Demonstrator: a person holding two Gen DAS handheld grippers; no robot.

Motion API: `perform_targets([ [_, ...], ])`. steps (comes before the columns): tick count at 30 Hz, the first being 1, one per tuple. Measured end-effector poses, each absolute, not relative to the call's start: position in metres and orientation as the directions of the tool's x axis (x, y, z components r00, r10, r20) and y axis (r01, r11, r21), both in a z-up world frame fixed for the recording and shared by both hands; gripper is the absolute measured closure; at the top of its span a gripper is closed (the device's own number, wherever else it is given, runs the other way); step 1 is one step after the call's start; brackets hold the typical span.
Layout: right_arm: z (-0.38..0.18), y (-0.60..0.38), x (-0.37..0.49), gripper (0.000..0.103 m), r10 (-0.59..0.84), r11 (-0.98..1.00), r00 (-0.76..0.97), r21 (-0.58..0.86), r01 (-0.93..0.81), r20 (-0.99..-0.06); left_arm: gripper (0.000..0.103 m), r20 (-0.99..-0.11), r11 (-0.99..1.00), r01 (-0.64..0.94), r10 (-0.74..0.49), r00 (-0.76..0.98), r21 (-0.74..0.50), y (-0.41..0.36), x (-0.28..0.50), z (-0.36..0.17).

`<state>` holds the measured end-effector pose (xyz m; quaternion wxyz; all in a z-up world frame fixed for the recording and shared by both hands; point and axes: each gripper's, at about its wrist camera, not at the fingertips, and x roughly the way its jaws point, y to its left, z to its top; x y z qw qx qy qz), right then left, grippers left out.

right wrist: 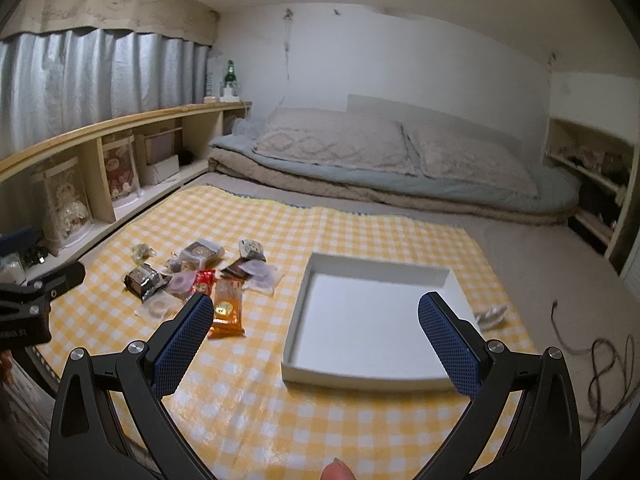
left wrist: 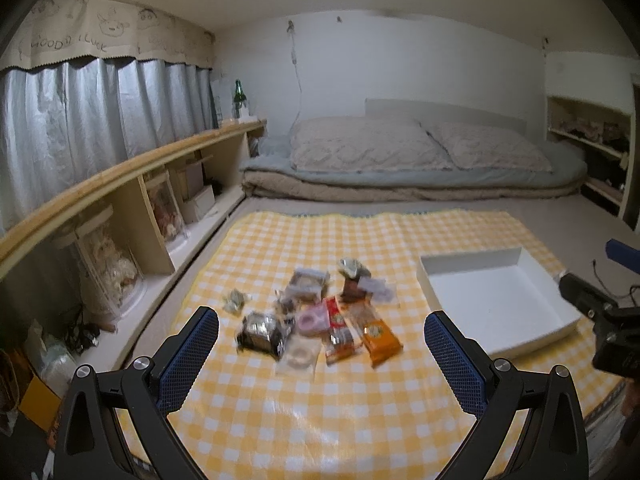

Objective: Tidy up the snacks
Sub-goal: 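Grasp the silver-wrapped cake with the left tool while the right tool grasps the orange bar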

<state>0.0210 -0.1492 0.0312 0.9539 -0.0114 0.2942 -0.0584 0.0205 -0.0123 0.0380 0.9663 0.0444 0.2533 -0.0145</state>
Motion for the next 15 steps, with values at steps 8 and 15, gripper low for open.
perform_targets([
  [8, 0.057, -0.154, 0.067, 0.000, -0.112, 0.992, 0.850, -0.115, 0.061, -0.514, 0.000, -0.449, 0.996, 0.027, 0.013, 0.894, 0.084, -0.001, 0.053, 0.072],
  [15, 0.051, -0.152, 0.123, 0.000, -0.061, 0.996, 0.825, -0.090, 0.013, -0.562, 0.000, -0.496, 0.996, -0.033, 0.072, 0.865, 0.085, 0.016, 0.119, 0.069],
])
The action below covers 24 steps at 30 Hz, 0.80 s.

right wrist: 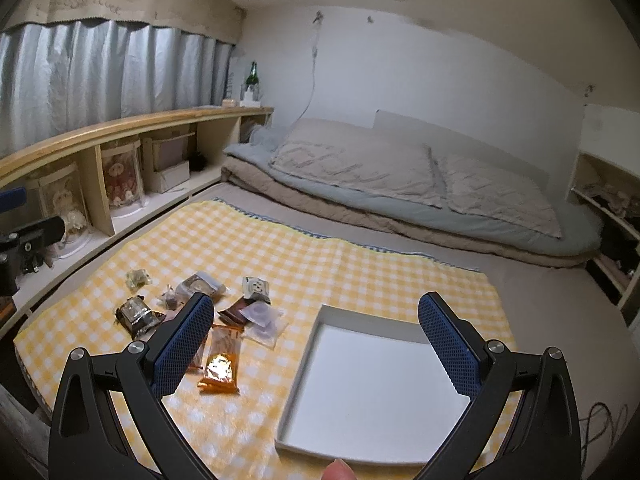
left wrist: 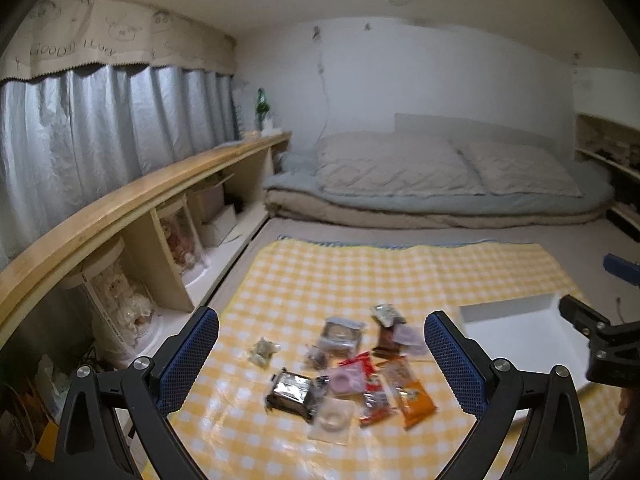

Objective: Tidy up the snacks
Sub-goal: 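Grasp the silver-wrapped cake with the left tool while the right tool grasps the orange bar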

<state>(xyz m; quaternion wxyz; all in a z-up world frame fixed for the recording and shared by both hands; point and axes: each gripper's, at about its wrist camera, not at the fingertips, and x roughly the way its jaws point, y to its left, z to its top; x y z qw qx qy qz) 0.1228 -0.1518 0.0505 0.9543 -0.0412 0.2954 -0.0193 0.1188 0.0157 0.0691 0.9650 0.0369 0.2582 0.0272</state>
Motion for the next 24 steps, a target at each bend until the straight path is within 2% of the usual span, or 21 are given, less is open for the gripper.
perform_targets([
  [5, 0.026, -0.151, 0.169, 0.000, 0.069, 0.997, 0.763, 0.032, -0.063, -0.643, 0.000, -0.593, 0.993, -0.087, 0.115, 0.797, 0.075, 0.028, 0.180, 0.040],
  [10, -0.014, -0.145, 0.209, 0.000, 0.150, 0.988, 0.666, 0.144, -0.064, -0.731, 0.000, -0.701, 0.996, -0.084, 0.080, 0.709, 0.028, 0.046, 0.239, 0.016],
  [15, -0.053, -0.130, 0.245, 0.000, 0.241, 0.969, 0.532, 0.234, -0.081, -0.812, 0.000, -0.778, 0.994, -0.105, 0.079, 0.624, 0.017, 0.074, 0.294, -0.008],
  [19, -0.094, -0.119, 0.269, 0.000, 0.315, 0.947, 0.368, 0.314, -0.065, -0.875, 0.000, -0.825, 0.994, -0.090, 0.097, 0.557, 0.056, 0.083, 0.332, -0.030],
  [24, -0.141, -0.108, 0.287, 0.011, 0.374, 0.925, 0.217, 0.380, -0.013, -0.902, 0.000, -0.873, 0.998, -0.006, 0.062, 0.484, 0.067, 0.080, 0.378, -0.067],
])
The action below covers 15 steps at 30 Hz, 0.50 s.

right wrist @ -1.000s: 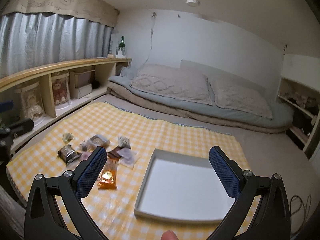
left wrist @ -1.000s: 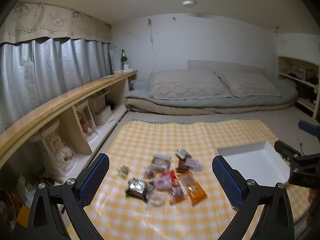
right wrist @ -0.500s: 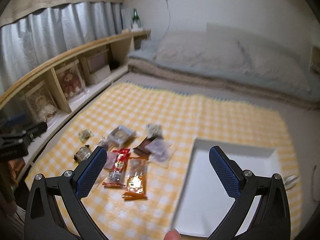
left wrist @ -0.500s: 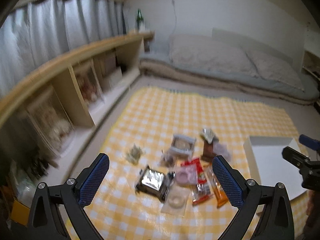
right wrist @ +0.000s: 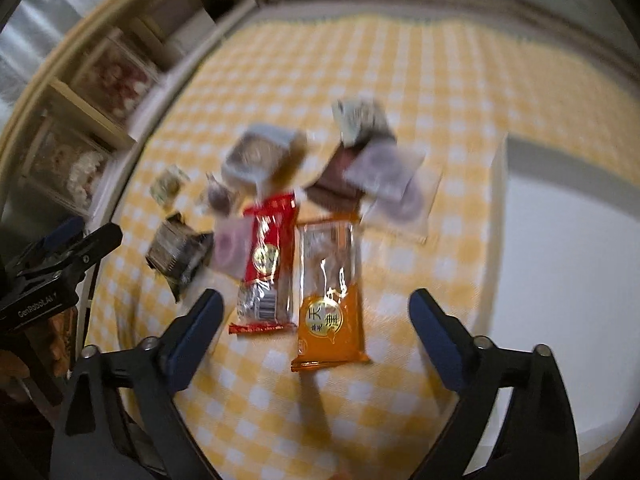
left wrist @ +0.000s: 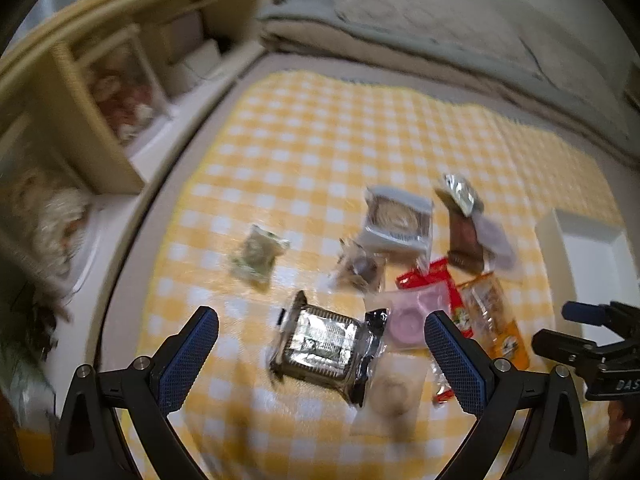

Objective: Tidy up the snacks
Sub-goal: 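Grasp the silver-wrapped cake with the left tool while the right tool grasps the orange bar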

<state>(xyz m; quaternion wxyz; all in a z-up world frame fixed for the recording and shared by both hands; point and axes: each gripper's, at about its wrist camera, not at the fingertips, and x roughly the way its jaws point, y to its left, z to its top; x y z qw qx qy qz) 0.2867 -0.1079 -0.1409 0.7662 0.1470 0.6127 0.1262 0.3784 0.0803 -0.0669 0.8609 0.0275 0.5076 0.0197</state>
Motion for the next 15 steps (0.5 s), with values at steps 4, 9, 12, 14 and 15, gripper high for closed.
perform_targets([
  [4, -0.171, -0.099, 0.293, 0.020, 0.378, 0.925, 0.116, 0.380, -0.004, -0.919, 0.000, -0.902, 0.994, 0.046, 0.074, 0.426, 0.104, 0.077, 0.401, -0.095],
  [9, -0.198, -0.093, 0.298, 0.027, 0.383, 0.924, 0.034, 0.383, 0.003, -0.923, 0.000, -0.931, 0.984, 0.092, 0.109, 0.347, 0.150, 0.074, 0.420, -0.132],
  [12, -0.207, -0.091, 0.299, 0.032, 0.372, 0.928, 0.013, 0.372, 0.001, -0.928, 0.000, -0.943, 0.980, 0.114, 0.121, 0.310, 0.163, 0.073, 0.424, -0.150],
  [14, -0.214, -0.091, 0.300, 0.039, 0.368, 0.930, 0.002, 0.368, 0.007, -0.930, 0.005, -0.950, 0.981, 0.116, 0.118, 0.290, 0.157, 0.078, 0.428, -0.161],
  [15, -0.216, -0.090, 0.300, 0.046, 0.361, 0.933, 0.000, 0.361, 0.010, -0.933, 0.010, -0.952, 0.981, 0.115, 0.121, 0.281, 0.158, 0.079, 0.429, -0.164],
])
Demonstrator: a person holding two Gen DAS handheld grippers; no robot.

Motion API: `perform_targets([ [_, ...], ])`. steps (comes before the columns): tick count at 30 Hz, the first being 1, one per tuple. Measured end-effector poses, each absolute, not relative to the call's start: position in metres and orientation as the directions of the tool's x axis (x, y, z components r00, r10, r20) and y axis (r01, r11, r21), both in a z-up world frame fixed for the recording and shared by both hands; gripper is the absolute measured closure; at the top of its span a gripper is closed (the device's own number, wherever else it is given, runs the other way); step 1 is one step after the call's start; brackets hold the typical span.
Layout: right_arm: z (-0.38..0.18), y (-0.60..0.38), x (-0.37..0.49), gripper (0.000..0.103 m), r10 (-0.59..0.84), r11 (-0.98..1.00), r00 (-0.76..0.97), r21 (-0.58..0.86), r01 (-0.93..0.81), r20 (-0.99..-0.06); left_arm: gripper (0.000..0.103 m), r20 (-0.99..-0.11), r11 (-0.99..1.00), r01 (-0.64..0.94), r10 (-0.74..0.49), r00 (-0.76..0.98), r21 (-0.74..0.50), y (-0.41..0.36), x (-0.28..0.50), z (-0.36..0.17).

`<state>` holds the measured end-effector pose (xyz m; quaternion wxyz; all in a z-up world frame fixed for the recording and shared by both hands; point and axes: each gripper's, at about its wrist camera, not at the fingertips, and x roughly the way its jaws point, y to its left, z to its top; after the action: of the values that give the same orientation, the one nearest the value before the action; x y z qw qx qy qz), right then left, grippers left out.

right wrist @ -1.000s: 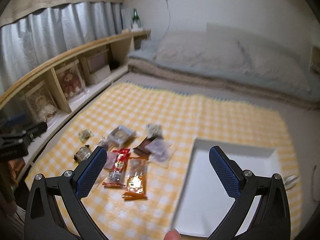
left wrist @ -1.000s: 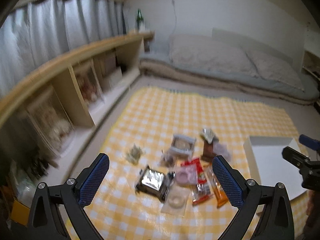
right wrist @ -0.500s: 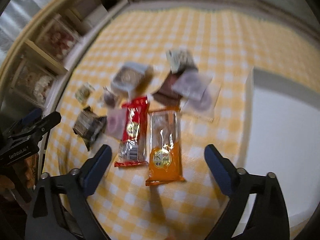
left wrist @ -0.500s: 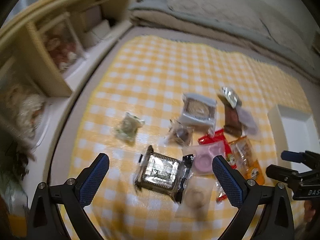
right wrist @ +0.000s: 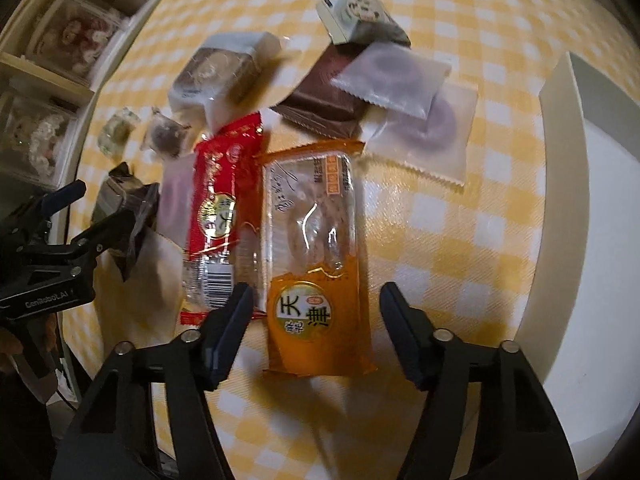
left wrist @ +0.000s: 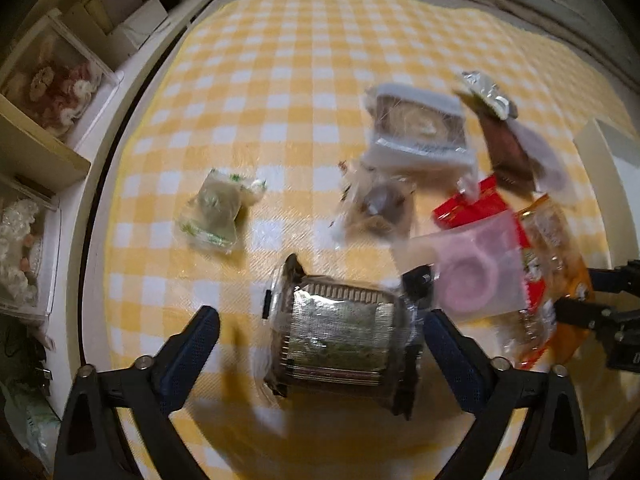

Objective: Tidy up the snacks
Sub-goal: 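Grasp the silver-wrapped cake with the left tool while the right tool grasps the orange bar, then carry both snacks over the white tray and open both tools to drop them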

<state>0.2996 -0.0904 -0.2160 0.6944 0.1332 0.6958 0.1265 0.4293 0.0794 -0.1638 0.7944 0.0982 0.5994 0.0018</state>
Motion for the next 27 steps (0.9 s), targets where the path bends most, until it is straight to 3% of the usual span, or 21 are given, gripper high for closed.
perform_targets([
  [3, -0.217, -0.085, 0.299, 0.059, 0.342, 0.940, 0.003, 0.342, -0.017, -0.940, 0.022, -0.967, 0.990, 0.107, 0.063, 0.248, 0.092, 0.086, 0.433, -0.170],
  [5, -0.213, -0.081, 0.299, 0.060, 0.329, 0.943, 0.009, 0.328, -0.054, -0.944, 0.037, -0.970, 0.990, 0.122, 0.033, 0.243, 0.064, 0.085, 0.433, -0.170],
  [8, -0.208, -0.075, 0.297, 0.065, 0.325, 0.943, 0.023, 0.322, -0.083, -0.946, 0.044, -0.967, 0.991, 0.116, 0.035, 0.252, 0.066, 0.085, 0.432, -0.171],
  [18, -0.161, -0.087, 0.294, 0.067, 0.345, 0.938, 0.182, 0.334, -0.091, -0.921, 0.047, -0.911, 1.000, 0.018, 0.002, 0.412, 0.011, 0.088, 0.407, -0.114],
  [27, -0.109, -0.127, 0.278, 0.067, 0.330, 0.943, 0.349, 0.326, -0.074, -0.877, 0.047, -0.843, 0.995, 0.038, -0.095, 0.529, -0.088, 0.054, 0.377, -0.055],
])
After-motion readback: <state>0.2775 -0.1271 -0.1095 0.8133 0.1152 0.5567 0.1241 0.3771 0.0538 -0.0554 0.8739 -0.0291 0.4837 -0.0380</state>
